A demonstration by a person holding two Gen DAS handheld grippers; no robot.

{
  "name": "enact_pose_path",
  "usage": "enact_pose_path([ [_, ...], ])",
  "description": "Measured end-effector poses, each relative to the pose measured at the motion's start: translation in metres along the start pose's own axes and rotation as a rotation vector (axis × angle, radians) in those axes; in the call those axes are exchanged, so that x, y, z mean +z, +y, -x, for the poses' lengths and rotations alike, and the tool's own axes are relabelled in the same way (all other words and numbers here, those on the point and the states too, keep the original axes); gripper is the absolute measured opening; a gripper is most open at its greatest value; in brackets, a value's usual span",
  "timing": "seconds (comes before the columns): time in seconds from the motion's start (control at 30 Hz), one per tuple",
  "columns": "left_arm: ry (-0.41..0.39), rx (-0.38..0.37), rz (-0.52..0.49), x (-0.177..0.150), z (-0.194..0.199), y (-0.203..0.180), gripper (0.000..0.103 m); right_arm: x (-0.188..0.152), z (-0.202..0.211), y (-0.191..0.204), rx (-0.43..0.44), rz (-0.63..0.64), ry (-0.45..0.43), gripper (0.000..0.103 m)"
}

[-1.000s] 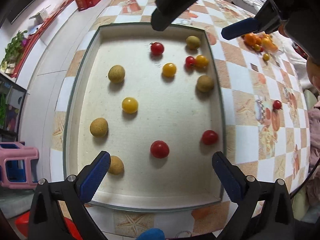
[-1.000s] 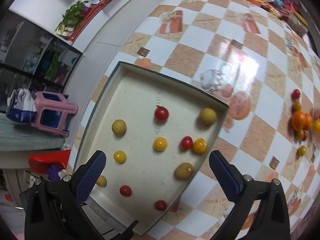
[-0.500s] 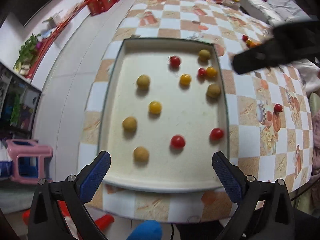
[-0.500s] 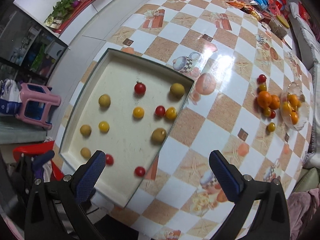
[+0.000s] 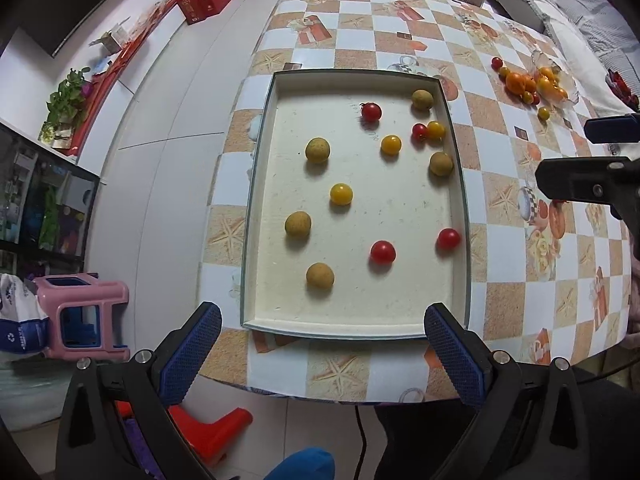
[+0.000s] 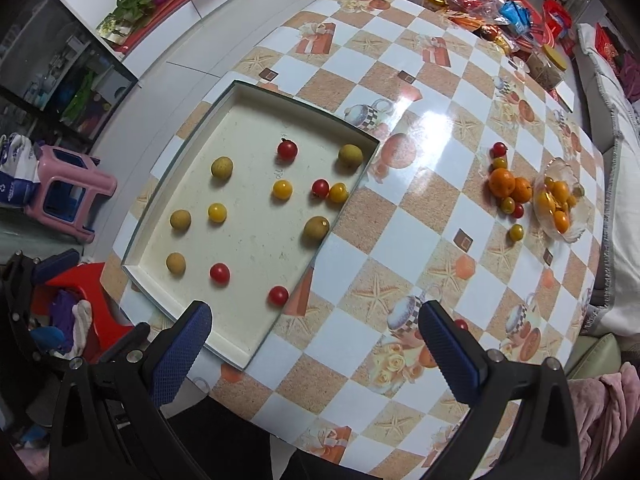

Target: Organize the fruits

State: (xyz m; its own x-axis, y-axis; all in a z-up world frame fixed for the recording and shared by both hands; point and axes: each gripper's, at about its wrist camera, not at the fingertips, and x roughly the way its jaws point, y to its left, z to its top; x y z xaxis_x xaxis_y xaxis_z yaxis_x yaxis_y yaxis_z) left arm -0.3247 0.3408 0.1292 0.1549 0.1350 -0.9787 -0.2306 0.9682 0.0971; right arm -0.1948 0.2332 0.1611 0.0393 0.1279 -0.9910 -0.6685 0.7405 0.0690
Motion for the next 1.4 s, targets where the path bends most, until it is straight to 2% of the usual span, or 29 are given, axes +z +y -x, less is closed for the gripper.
enact_pose_path([
  [0.33,-0.010,0.029,-0.056,-0.003,0.013,-0.007,0.102,0.002,0.007,0.004,-0.003,0.018,-0.020,0.103],
  [0.77,-0.028,0.034,-0.037,0.003,0.020,-0.013,0.102,0.010,0.012,0.001,-0.017,0.044,-0.045,0.103],
  [1.4,-0.029,0.042,-0.033,0.006,0.021,-0.013,0.102,0.013,0.009,0.002,-0.016,0.067,-0.035,0.103],
])
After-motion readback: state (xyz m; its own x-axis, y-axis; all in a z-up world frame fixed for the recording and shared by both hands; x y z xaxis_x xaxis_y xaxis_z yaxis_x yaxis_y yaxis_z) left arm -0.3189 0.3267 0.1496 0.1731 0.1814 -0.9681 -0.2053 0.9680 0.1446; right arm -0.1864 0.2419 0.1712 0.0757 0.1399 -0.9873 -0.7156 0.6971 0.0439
